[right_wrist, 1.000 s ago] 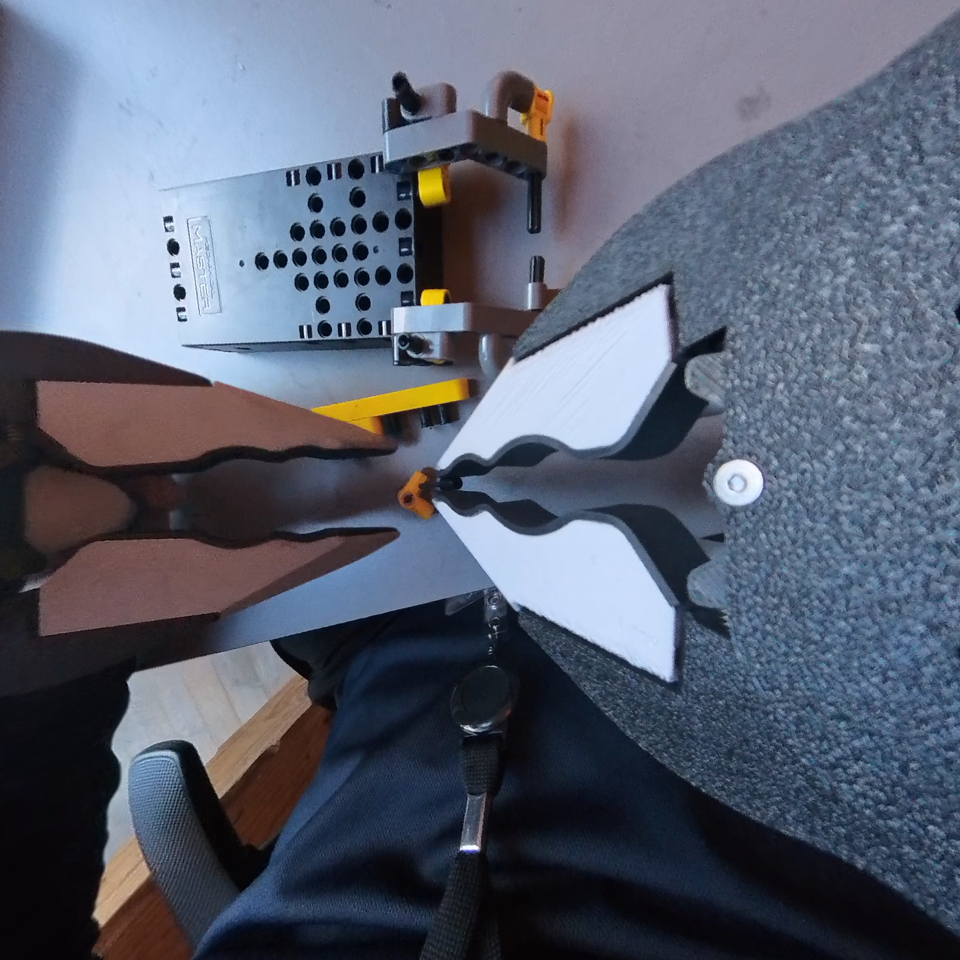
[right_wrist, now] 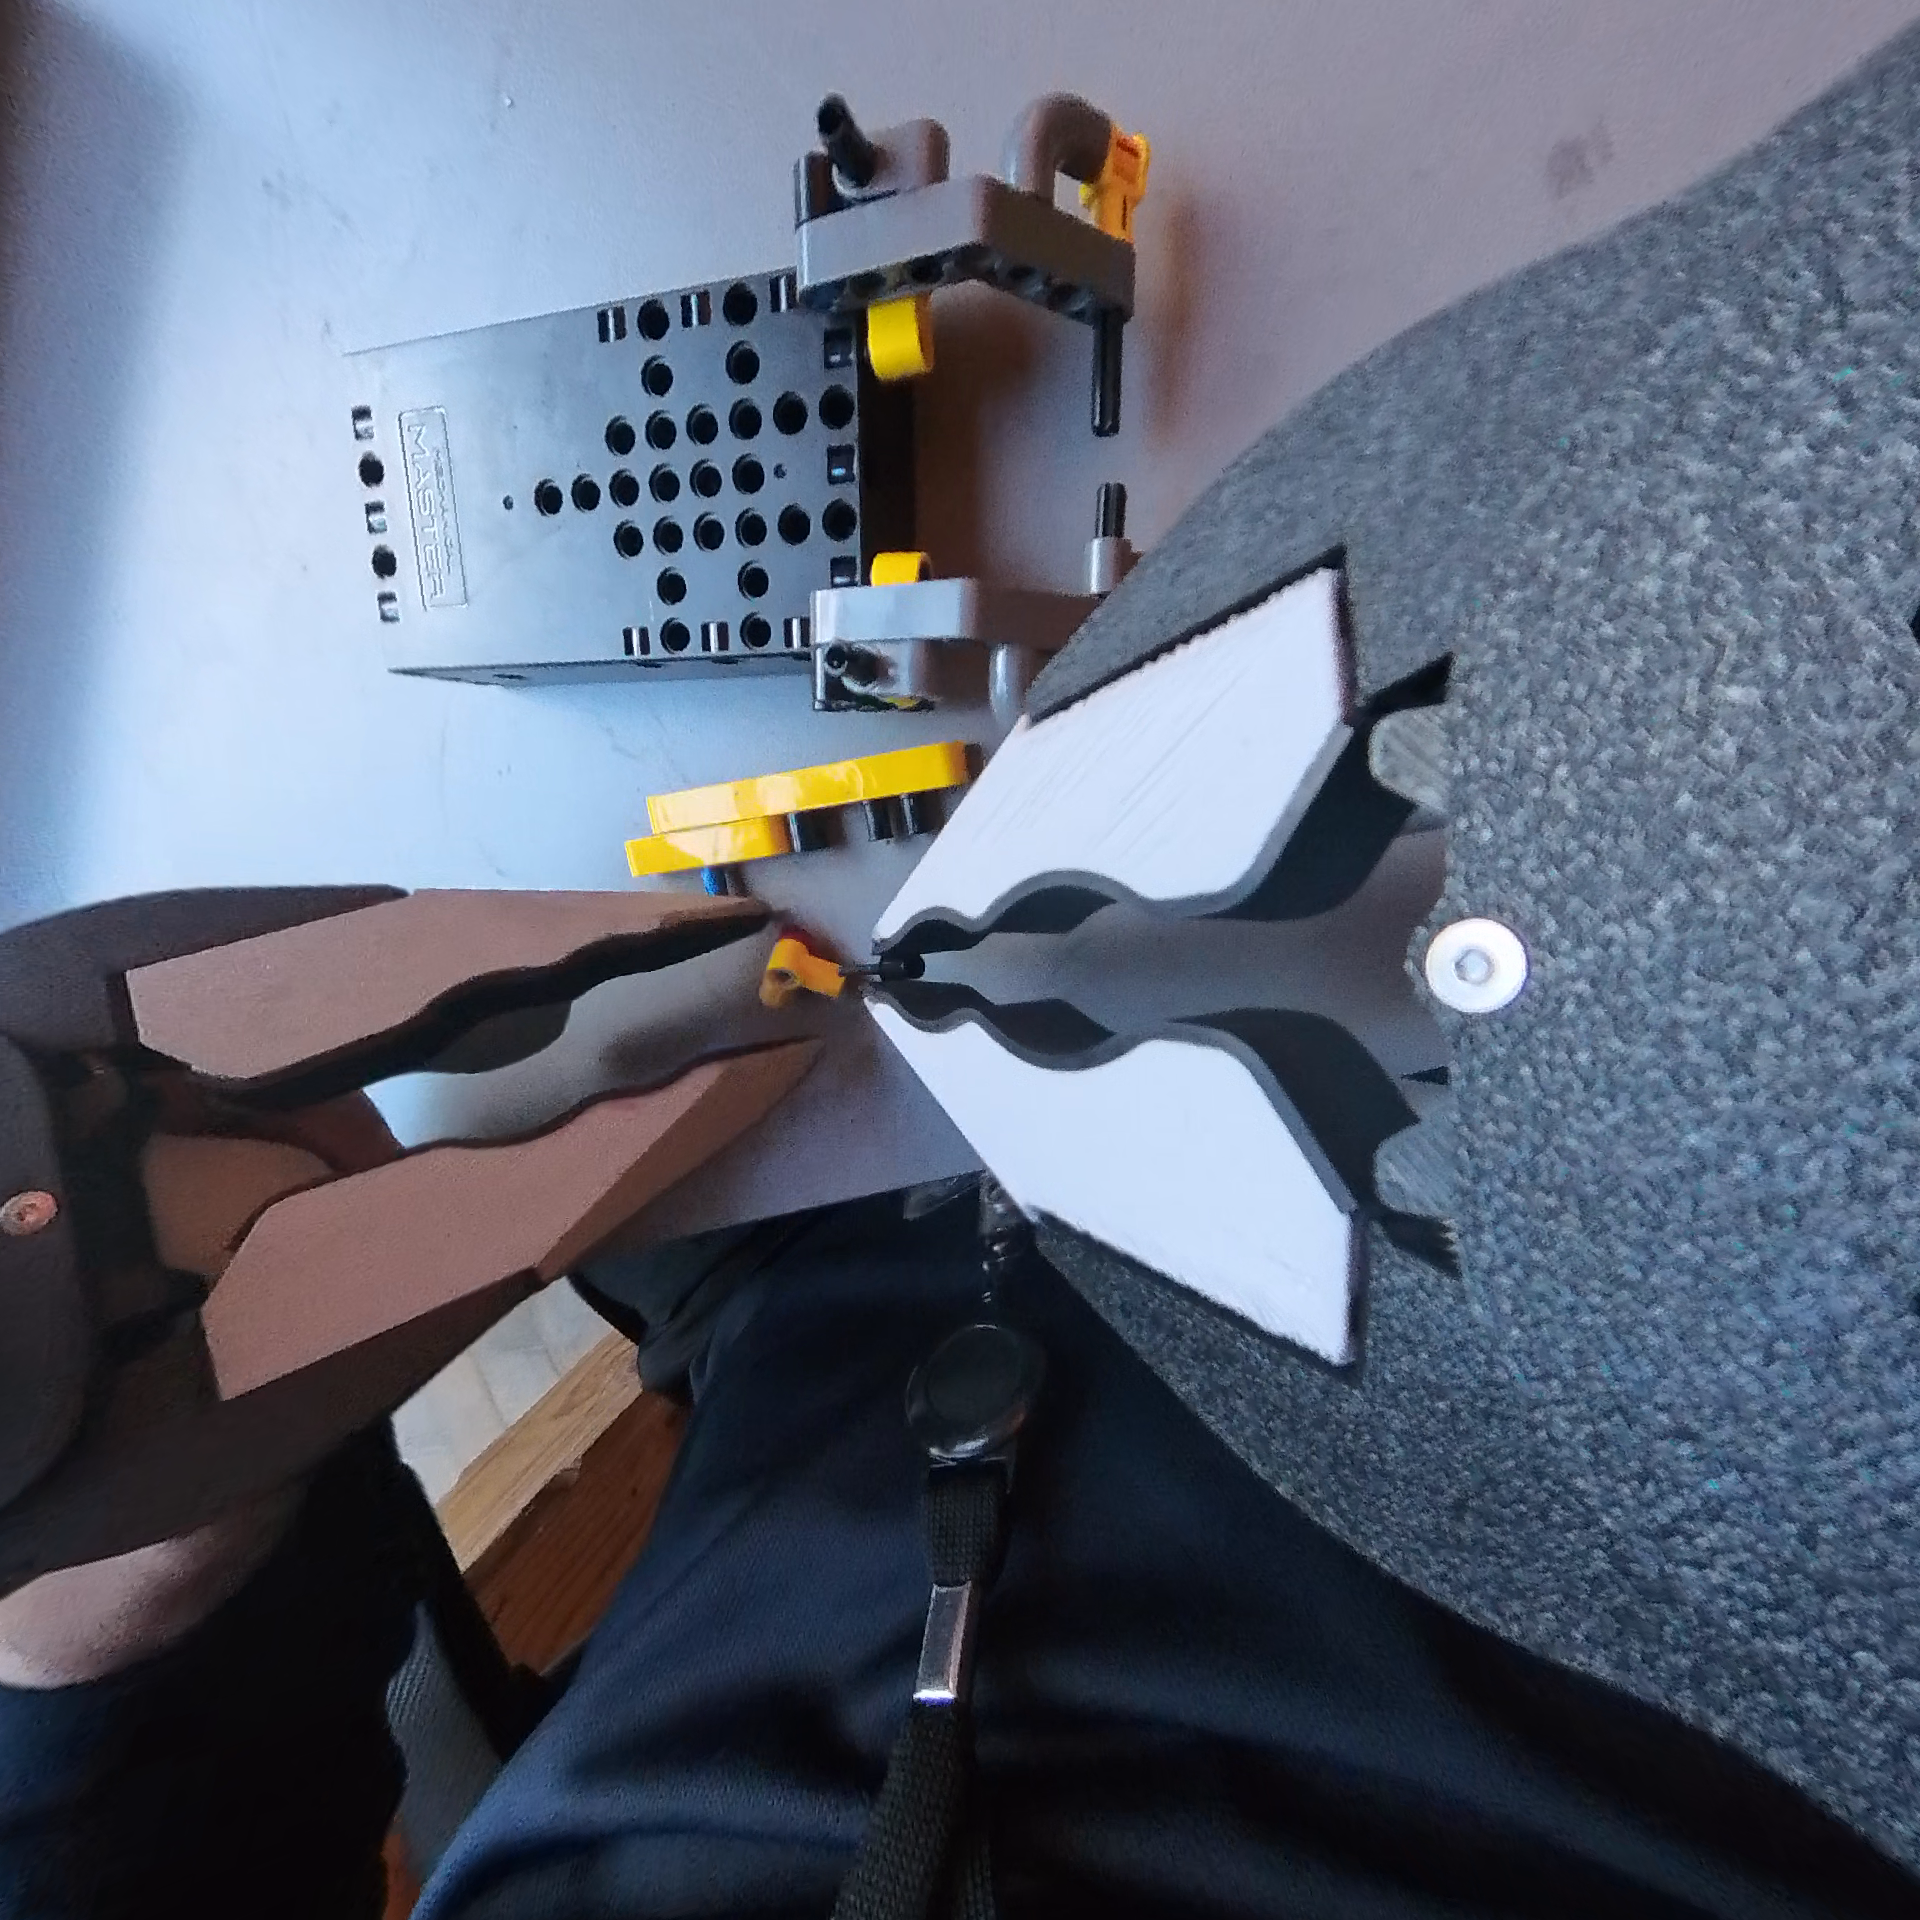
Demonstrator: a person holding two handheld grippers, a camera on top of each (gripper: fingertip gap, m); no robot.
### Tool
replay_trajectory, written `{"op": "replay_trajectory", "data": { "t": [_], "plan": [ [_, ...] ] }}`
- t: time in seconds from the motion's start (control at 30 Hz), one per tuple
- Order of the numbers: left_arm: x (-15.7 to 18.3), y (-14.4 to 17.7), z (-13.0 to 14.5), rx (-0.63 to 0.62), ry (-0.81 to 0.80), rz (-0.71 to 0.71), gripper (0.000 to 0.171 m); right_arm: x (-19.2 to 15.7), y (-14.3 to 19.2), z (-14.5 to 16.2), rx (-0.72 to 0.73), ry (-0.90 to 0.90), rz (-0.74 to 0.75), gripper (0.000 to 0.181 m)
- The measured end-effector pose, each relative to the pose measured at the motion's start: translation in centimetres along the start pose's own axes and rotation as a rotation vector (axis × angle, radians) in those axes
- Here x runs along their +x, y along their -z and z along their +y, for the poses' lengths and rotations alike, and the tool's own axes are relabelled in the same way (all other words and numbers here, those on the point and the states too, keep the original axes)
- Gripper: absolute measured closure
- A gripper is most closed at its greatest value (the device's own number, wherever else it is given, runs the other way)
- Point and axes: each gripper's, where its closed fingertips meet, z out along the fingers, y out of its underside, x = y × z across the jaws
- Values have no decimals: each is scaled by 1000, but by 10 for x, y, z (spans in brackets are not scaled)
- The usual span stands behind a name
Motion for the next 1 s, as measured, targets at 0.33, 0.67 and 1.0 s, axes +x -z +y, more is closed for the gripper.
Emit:
{"op": "replay_trajectory", "data": {
  "t": [0.33,0.67,1.0],
  "plan": [
    [-5,-6,1,-27,-55,-89,162,1,-7,1,-31,32,32,179],
    [-6,-5,3,4,-43,-171,167,1,-5,-3,-1,33,44,179],
    [-3,-9,0,60,-39,-131,167,2,-5,-1,-9,38,78,179]
  ]
}}
